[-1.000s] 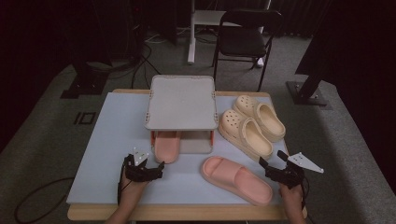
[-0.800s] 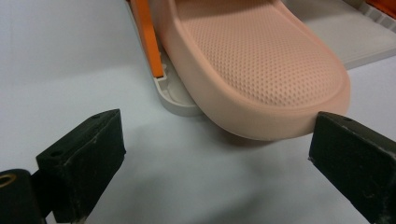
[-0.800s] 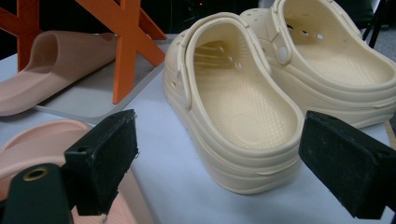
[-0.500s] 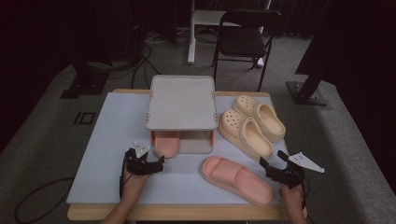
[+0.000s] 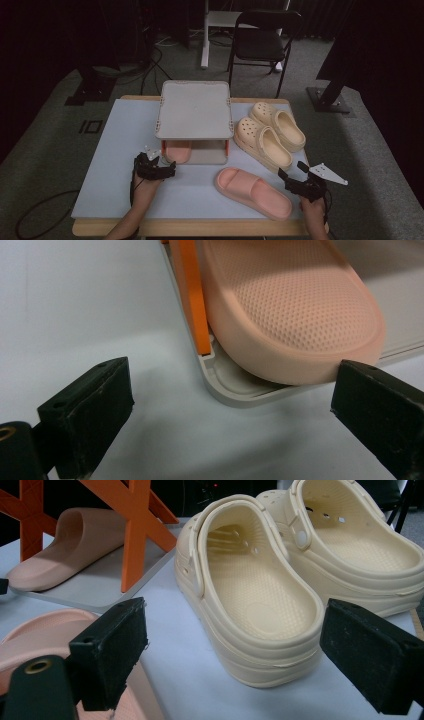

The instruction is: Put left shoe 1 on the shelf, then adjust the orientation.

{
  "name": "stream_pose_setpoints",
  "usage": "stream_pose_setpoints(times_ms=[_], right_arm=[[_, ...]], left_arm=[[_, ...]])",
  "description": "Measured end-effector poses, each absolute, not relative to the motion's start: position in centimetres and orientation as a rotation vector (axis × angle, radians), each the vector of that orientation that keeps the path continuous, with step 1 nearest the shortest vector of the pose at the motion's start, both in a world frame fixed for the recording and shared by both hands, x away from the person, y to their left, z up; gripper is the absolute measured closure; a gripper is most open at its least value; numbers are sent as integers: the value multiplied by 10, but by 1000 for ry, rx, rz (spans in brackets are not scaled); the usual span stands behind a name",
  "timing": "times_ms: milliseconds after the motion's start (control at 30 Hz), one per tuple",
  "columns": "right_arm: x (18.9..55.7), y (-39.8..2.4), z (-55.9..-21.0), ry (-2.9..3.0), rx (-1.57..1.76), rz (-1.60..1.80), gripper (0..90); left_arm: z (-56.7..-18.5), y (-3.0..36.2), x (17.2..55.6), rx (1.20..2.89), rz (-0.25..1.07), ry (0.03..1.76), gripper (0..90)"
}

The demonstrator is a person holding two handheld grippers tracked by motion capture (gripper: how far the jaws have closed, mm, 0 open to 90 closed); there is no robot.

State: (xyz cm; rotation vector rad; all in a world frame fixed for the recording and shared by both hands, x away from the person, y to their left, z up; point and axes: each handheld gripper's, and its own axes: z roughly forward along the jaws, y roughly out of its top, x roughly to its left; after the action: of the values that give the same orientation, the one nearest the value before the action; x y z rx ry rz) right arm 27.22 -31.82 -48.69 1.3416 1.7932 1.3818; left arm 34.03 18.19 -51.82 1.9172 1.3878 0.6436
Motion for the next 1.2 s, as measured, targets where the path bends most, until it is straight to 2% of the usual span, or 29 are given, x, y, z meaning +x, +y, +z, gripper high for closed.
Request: stream_pose_setpoints(times_ms=[467, 900, 1100, 1133, 1200], right_arm=[[276, -318, -485, 1829, 1328, 1400, 111], [293, -320, -476, 1958, 1273, 1423, 111], [313, -322, -469, 1975, 1231, 1394, 192], [322, -323, -467, 1978, 1213, 1379, 235], [326, -323, -466, 1986, 1211, 1370, 237]], left_arm=[[-515, 196, 324, 1866, 641, 1309, 26], [-515, 254, 293, 1805, 610, 1288, 27], [-512, 269, 279, 1778, 638, 1264, 27], [-511, 271, 275, 1765, 647, 1257, 27], [-511, 272, 274, 1770, 652, 1254, 26]])
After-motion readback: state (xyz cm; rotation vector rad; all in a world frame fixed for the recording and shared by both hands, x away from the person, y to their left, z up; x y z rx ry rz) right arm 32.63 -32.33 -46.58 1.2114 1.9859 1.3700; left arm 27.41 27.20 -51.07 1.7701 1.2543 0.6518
